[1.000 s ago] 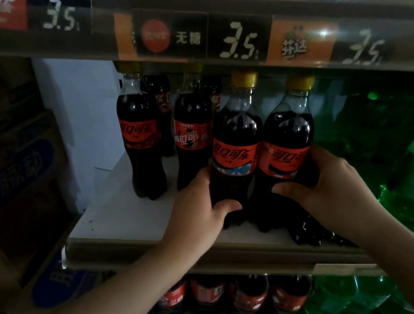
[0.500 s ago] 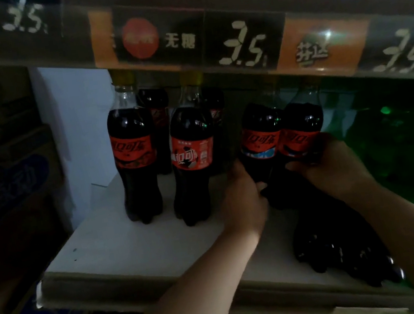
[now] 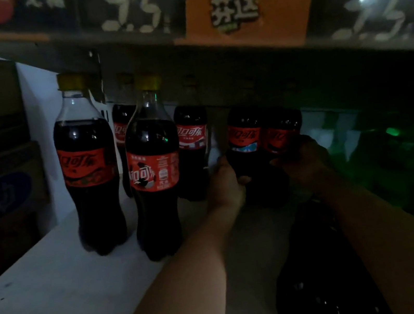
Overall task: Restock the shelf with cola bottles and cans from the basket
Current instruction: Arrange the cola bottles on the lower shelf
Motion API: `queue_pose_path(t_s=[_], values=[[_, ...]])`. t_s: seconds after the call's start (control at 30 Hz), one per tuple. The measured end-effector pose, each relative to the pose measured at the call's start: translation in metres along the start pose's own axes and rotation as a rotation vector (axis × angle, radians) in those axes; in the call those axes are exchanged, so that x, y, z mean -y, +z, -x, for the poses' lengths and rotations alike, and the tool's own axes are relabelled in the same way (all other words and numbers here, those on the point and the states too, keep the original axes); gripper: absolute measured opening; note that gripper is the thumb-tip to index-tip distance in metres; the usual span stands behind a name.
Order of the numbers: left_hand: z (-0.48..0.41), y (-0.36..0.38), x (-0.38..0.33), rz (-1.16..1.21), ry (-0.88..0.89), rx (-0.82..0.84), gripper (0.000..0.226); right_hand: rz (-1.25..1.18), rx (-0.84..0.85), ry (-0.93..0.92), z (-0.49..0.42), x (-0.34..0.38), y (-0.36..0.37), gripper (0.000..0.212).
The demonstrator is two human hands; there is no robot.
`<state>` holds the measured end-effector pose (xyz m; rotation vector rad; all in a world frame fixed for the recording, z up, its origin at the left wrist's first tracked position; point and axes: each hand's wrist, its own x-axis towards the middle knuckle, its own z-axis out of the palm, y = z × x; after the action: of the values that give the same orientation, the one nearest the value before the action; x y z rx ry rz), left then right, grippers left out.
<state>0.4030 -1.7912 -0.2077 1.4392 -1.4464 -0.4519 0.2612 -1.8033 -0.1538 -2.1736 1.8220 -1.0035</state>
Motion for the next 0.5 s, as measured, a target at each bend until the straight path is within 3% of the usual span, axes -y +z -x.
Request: queue_pose_path(t_s=[0.1, 0.3, 0.5], values=[[-0.01, 0.006, 0.002, -0.021, -0.039, -0.061, 0.043, 0.032, 0.0, 0.016, -0.014, -0.009, 0.006, 0.049], [-0.023, 0.013, 0.006, -0.046, -0.094, -0.122, 0.039, 0.091, -0.017, -0.011, -0.031, -0.023, 0.008, 0.036], [-0.026, 0.017, 0.009, -0.035, -0.081, -0.107, 0.04, 0.008, -0.046, 0.213, -0.042, -0.032, 0.002, 0.05]])
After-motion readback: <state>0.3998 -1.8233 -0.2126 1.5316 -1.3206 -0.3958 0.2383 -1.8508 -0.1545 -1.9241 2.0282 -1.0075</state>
